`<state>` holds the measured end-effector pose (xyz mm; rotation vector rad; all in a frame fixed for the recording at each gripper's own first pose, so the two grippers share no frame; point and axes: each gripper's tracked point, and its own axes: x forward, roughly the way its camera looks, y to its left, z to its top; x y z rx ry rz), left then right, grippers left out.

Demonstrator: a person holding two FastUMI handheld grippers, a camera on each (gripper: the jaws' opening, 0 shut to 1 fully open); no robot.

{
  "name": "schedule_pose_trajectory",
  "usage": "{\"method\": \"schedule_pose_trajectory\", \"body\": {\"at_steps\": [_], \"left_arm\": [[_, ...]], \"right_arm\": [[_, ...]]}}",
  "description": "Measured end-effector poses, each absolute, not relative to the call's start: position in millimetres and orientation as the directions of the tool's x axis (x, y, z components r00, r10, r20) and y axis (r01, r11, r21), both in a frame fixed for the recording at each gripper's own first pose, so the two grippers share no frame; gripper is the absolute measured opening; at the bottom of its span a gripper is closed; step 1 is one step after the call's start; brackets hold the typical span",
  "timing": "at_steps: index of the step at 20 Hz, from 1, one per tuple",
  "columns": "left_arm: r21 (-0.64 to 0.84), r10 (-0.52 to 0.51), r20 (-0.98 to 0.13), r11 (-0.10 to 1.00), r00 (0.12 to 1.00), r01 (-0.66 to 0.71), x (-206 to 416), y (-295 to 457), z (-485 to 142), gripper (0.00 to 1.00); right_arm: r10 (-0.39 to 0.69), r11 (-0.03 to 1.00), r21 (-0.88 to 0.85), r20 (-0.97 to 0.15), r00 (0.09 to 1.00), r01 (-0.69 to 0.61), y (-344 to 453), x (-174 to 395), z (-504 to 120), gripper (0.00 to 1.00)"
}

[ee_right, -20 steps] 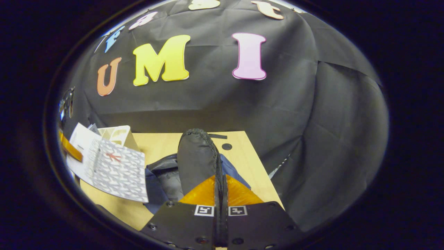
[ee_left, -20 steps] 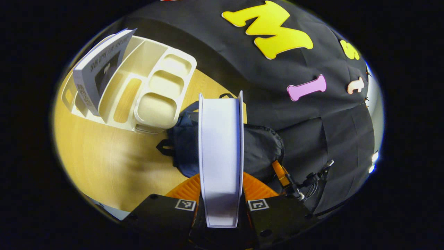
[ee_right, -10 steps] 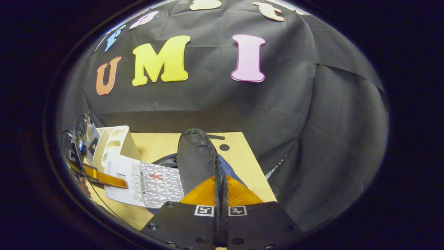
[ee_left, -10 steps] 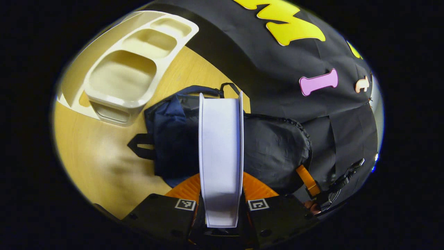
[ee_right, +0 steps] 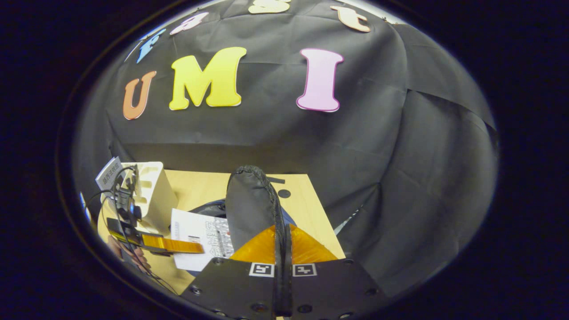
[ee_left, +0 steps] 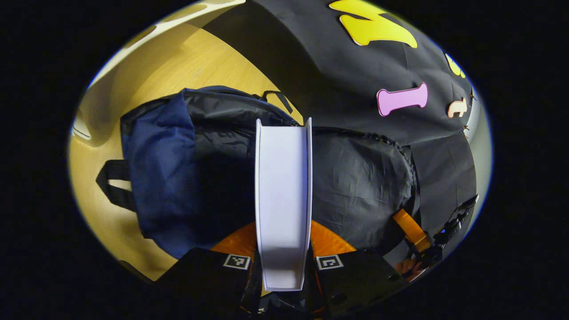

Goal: Open the schoolbag, grab two books from the bookshelf and put them into the schoolbag.

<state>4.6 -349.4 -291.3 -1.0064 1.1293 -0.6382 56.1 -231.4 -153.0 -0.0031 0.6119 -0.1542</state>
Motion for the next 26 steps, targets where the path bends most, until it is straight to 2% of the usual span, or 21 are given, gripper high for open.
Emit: {"method": "schedule_pose_trajectory", "body": {"at_steps": [3, 6, 7, 8, 9, 10, 11, 12, 13, 14, 15, 16, 20, 26], "left_arm": [[-0.921, -0.859, -0.389, 0.377, 0.333, -0.101, 12, -368, -305, 0.40], [-0.929, -0.876, -0.363, 0.314, 0.317, -0.195, 16, -382, -325, 0.38], [-0.932, -0.882, -0.349, 0.292, 0.316, -0.214, 17, -384, -327, 0.41], [-0.936, -0.886, -0.339, 0.284, 0.316, -0.210, 16, -385, -329, 0.39], [-0.935, -0.887, -0.344, 0.291, 0.309, -0.205, 15, -385, -332, 0.42], [-0.915, -0.871, -0.393, 0.337, 0.296, -0.223, 14, -386, -341, 0.41], [-0.891, -0.853, -0.443, 0.386, 0.275, -0.238, 11, -383, -352, 0.43], [-0.867, -0.836, -0.489, 0.433, 0.250, -0.247, 9, -381, -363, 0.60], [-0.841, -0.817, -0.532, 0.477, 0.222, -0.256, 6, -377, -373, 0.60], [-0.834, -0.814, -0.540, 0.481, 0.216, -0.271, 6, -379, -375, 0.77], [-0.814, -0.798, -0.569, 0.510, 0.201, -0.279, 6, -378, -376, 0.87], [-0.789, -0.776, -0.604, 0.548, 0.184, -0.277, 4, -370, -370, 0.81], [-0.676, -0.661, -0.737, 0.715, 0.144, -0.177, -5, -337, -341, 0.83], [-0.432, -0.427, -0.867, 0.901, 0.257, 0.037, 9, -248, -270, 0.83]], "right_arm": [[-0.138, 0.990, -0.062, -0.565, 0.814, 0.124, -226, 62, -150, 0.00], [-0.128, 0.992, -0.068, -0.563, 0.816, 0.109, -221, 64, -149, 0.00], [-0.122, 0.993, -0.065, -0.567, 0.815, 0.103, -219, 64, -149, 0.03], [-0.117, 0.993, -0.063, -0.568, 0.814, 0.099, -217, 64, -149, 0.00], [-0.114, 0.993, -0.060, -0.569, 0.814, 0.097, -217, 63, -149, 0.00], [-0.112, 0.994, -0.057, -0.569, 0.814, 0.096, -216, 63, -149, 0.00], [-0.110, 0.994, -0.056, -0.573, 0.812, 0.094, -216, 61, -152, 0.00], [-0.105, 0.994, -0.050, -0.577, 0.810, 0.093, -215, 61, -153, 0.00], [-0.102, 0.995, -0.045, -0.579, 0.809, 0.093, -214, 61, -155, 0.00], [-0.100, 0.995, -0.044, -0.578, 0.810, 0.092, -214, 60, -154, 0.00], [-0.098, 0.995, -0.043, -0.577, 0.811, 0.090, -213, 59, -155, 0.00], [-0.096, 0.995, -0.044, -0.577, 0.811, 0.087, -212, 60, -155, 0.00], [-0.086, 0.996, -0.041, -0.577, 0.812, 0.076, -209, 61, -158, 0.00], [-0.075, 0.997, -0.035, -0.575, 0.815, 0.067, -198, 62, -160, 0.00]]}}
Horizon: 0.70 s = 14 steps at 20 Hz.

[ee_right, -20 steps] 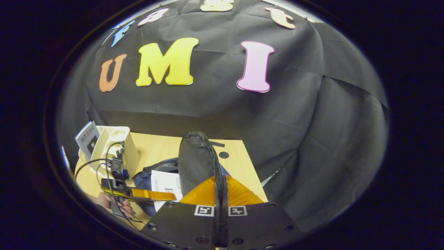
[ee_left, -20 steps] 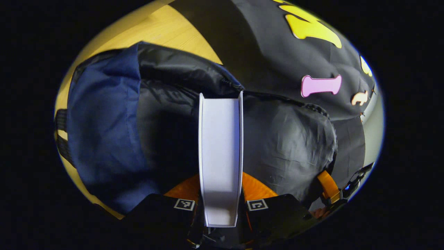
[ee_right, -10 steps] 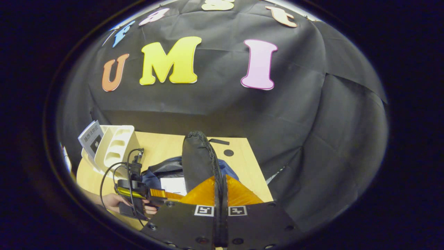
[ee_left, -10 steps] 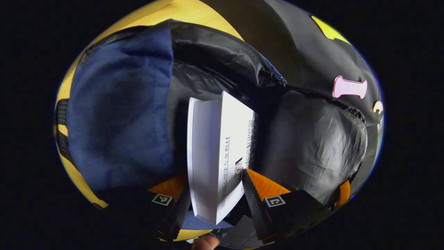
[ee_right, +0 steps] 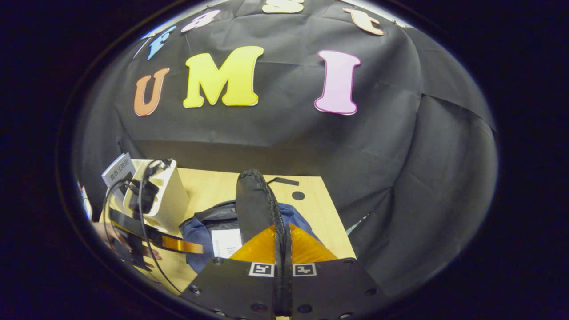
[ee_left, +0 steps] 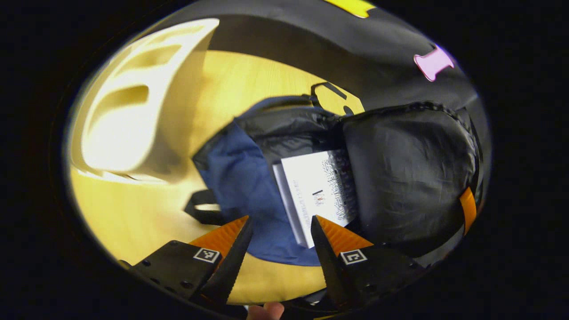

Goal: Open the schoolbag, grab two books from the bookshelf and put them into the schoolbag.

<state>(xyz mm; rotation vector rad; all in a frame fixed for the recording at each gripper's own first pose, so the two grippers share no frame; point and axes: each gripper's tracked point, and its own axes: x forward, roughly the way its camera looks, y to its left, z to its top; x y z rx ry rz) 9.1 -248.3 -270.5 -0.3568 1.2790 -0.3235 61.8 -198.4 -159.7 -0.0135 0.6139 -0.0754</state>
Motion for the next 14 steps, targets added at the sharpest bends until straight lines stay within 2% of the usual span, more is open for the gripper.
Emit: {"method": "schedule_pose_trajectory", "body": {"at_steps": [8, 11, 12, 13, 14], "left_arm": [[-0.215, -0.244, -0.874, 0.970, 0.420, 0.115, 7, -146, -180, 0.83], [-0.124, -0.150, -0.851, 0.989, 0.504, 0.086, 18, -87, -143, 0.83], [-0.096, -0.116, -0.839, 0.993, 0.532, 0.064, 24, -66, -128, 0.89], [-0.076, -0.091, -0.828, 0.996, 0.553, 0.050, 28, -48, -113, 0.83], [-0.069, -0.081, -0.822, 0.997, 0.563, 0.042, 30, -32, -99, 0.84]], "right_arm": [[-0.066, 0.997, -0.064, -0.579, 0.813, 0.035, -186, 58, -160, 0.00], [-0.072, 0.996, -0.078, -0.580, 0.811, 0.033, -187, 57, -158, 0.00], [-0.075, 0.996, -0.079, -0.580, 0.811, 0.035, -187, 57, -157, 0.00], [-0.076, 0.996, -0.078, -0.580, 0.811, 0.037, -187, 57, -157, 0.00], [-0.076, 0.996, -0.077, -0.581, 0.810, 0.038, -186, 57, -157, 0.00]]}}
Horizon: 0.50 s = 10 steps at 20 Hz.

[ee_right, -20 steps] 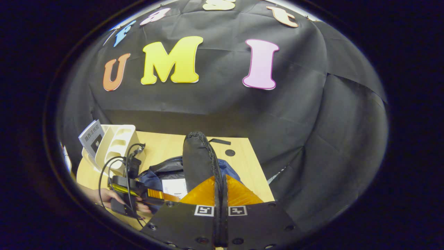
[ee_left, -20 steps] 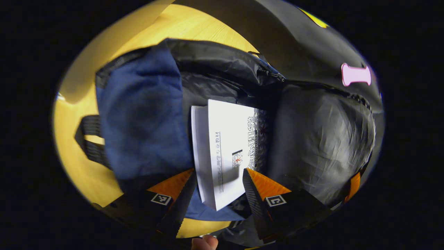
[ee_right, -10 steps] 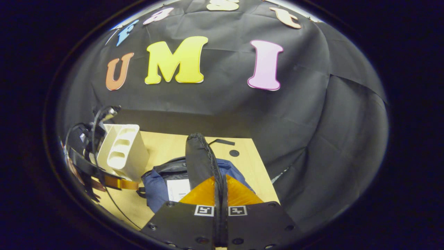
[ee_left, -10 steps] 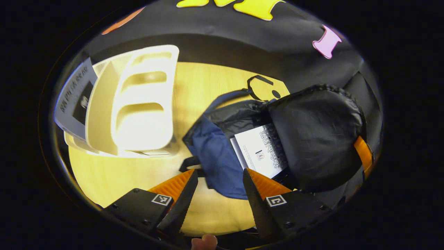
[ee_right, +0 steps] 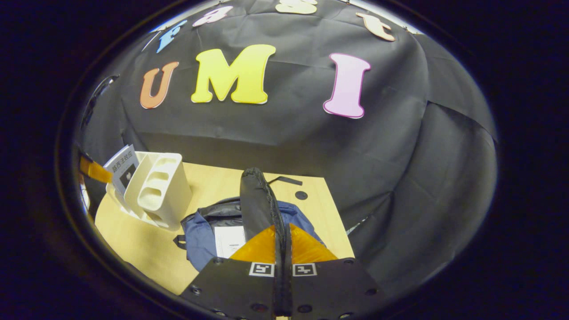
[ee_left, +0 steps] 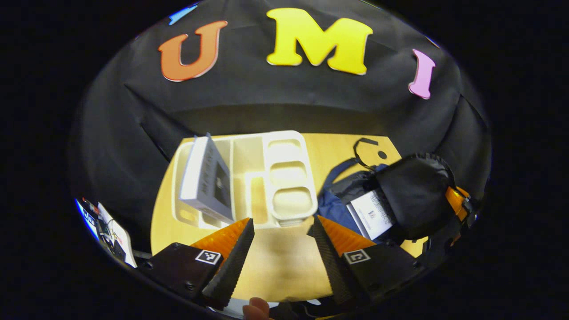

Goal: Open the schoolbag, grab two books from the bookshelf and put them into the schoolbag.

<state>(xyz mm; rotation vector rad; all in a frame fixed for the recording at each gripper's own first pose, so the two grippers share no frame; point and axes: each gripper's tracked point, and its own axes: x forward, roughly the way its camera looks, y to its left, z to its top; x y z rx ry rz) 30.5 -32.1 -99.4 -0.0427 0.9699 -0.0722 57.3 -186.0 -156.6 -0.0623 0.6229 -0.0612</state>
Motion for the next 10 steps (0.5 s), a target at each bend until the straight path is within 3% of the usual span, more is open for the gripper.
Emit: {"method": "schedule_pose_trajectory", "body": {"at_steps": [2, 10], "left_arm": [[-0.071, -0.071, -0.818, 0.997, 0.571, 0.022, 40, -3, -75, 0.98], [-0.095, -0.072, -0.889, 0.995, 0.453, -0.028, 89, 91, -49, 0.98]], "right_arm": [[-0.076, 0.996, -0.078, -0.582, 0.809, 0.038, -185, 57, -155, 0.00], [-0.072, 0.996, -0.083, -0.582, 0.810, 0.029, -177, 59, -153, 0.00]]}}
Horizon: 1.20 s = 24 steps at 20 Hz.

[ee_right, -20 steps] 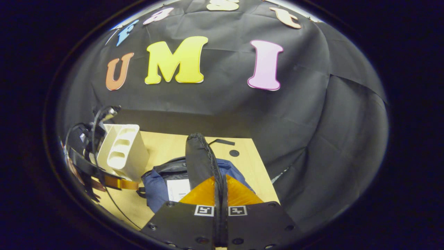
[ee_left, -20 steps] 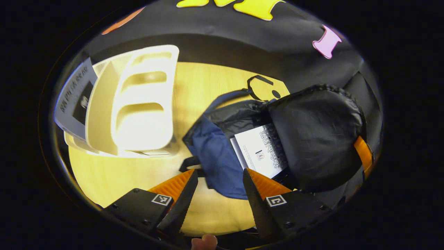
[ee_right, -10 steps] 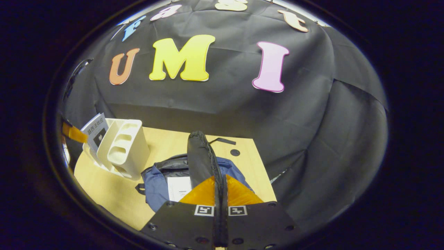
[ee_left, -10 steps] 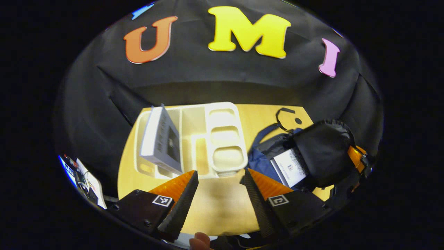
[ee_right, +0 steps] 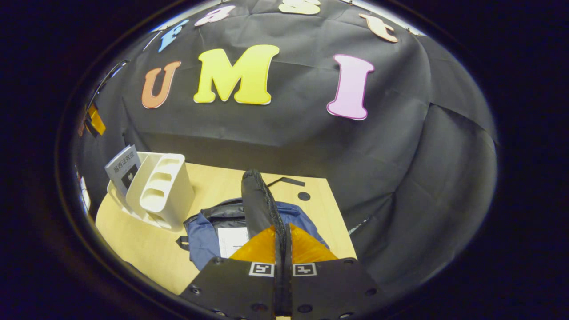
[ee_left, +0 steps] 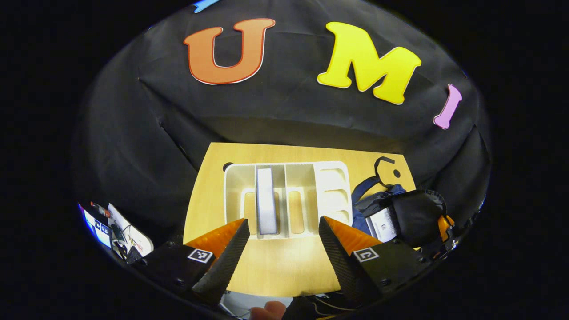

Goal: Open the schoolbag, grab two books from the bookshelf and put them into the schoolbag.

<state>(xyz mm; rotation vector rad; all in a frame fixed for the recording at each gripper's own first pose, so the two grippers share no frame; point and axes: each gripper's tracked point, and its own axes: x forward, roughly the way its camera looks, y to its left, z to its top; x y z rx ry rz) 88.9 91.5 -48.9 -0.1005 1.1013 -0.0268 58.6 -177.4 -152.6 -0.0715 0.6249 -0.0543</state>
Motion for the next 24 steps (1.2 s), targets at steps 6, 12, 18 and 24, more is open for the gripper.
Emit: {"method": "schedule_pose_trajectory", "body": {"at_steps": [6, 12, 18, 24], "left_arm": [[-0.168, -0.145, -0.948, 0.984, 0.282, -0.058, 107, 93, -97, 0.99], [-0.156, -0.148, -0.982, 0.986, 0.118, -0.062, 116, 97, -142, 0.99], [-0.133, -0.132, -0.991, 0.988, 0.025, -0.074, 128, 94, -183, 0.99], [-0.092, -0.096, -0.993, 0.994, -0.064, -0.057, 121, 96, -225, 0.98]], "right_arm": [[-0.095, 0.995, -0.078, -0.589, 0.803, 0.061, -186, 55, -154, 0.00], [-0.116, 0.993, -0.088, -0.591, 0.798, 0.079, -190, 54, -156, 0.00], [-0.135, 0.991, -0.088, -0.588, 0.798, 0.103, -191, 54, -156, 0.00], [-0.146, 0.989, -0.105, -0.586, 0.797, 0.104, -189, 53, -159, 0.00]]}}
